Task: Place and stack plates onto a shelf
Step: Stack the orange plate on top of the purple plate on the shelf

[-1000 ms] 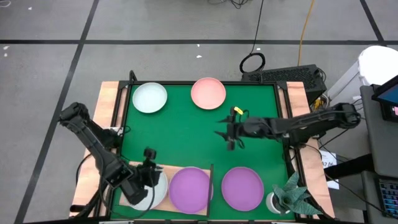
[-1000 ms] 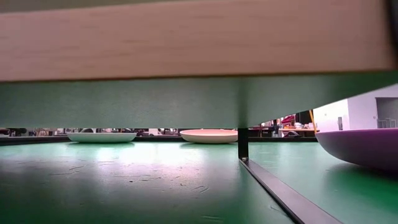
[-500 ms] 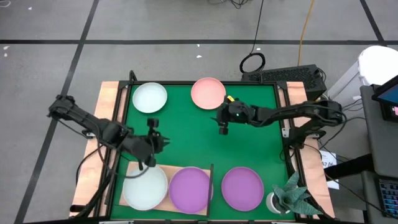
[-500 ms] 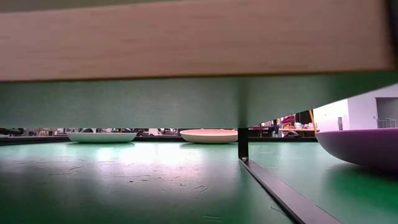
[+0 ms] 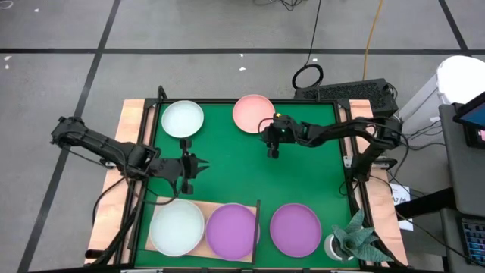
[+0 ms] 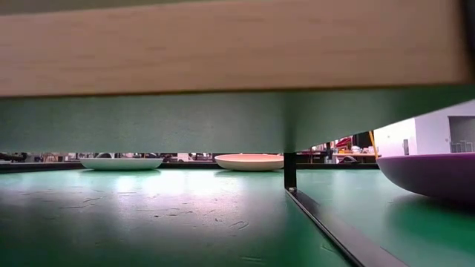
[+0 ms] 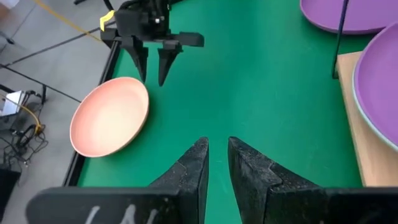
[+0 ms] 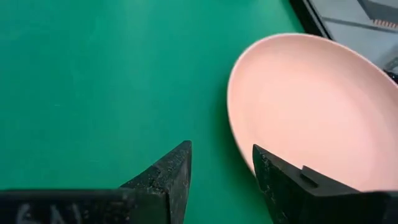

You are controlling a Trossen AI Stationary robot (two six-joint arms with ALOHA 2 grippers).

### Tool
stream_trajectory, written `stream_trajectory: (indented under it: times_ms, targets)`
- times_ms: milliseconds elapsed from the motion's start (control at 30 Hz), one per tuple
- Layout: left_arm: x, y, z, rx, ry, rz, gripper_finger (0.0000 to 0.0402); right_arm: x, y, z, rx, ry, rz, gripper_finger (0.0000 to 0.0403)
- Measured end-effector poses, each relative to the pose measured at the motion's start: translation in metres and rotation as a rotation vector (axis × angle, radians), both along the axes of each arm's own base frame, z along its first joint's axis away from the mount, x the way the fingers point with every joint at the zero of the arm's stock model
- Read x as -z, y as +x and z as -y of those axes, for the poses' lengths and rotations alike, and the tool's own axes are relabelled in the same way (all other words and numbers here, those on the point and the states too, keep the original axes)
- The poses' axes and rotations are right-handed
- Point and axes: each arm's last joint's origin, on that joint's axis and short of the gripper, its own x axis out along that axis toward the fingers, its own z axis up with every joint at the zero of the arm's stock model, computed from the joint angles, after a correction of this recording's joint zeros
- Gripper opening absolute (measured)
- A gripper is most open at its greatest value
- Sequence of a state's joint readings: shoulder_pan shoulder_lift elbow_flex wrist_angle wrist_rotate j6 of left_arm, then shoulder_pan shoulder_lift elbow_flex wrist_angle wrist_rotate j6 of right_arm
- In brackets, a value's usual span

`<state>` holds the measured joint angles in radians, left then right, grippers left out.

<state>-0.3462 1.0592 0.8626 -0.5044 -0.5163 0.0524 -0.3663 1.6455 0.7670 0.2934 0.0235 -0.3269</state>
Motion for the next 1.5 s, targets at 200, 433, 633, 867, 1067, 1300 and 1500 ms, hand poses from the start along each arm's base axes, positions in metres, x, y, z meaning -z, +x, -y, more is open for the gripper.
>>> stream_trajectory:
  times_ms: [200, 433, 633, 867, 1067, 1300, 1500]
  targets:
    - [0.002, 0.0, 0.0, -0.006, -0.009, 0.004, 0.0066, 0.011, 0.008, 0.008, -0.009, -0.022, -0.017, 0.015]
    - [0.002, 0.0, 0.0, -0.003, -0.022, 0.005, 0.0067, 0.021, 0.031, 0.024, -0.013, -0.021, -0.079, 0.015]
    - [0.002, 0.0, 0.001, -0.005, -0.032, 0.006, 0.0067, 0.025, 0.047, 0.037, 0.023, 0.005, -0.168, 0.0146]
    - [0.002, 0.0, 0.001, 0.005, -0.041, 0.002, 0.0067, 0.03, 0.045, 0.043, 0.041, 0.039, -0.236, 0.0077]
    - [0.002, 0.0, 0.001, 0.006, -0.043, 0.0, 0.0067, 0.026, 0.049, 0.03, 0.033, -0.081, -0.295, 0.0011]
    - [0.006, -0.003, 0.001, 0.002, -0.055, -0.048, 0.0067, -0.001, 0.051, -0.005, -0.047, -0.109, -0.283, 0.0004]
    - [0.006, -0.003, 0.001, -0.007, -0.066, -0.046, 0.0067, -0.049, 0.042, -0.046, -0.131, -0.119, -0.21, 0.0002]
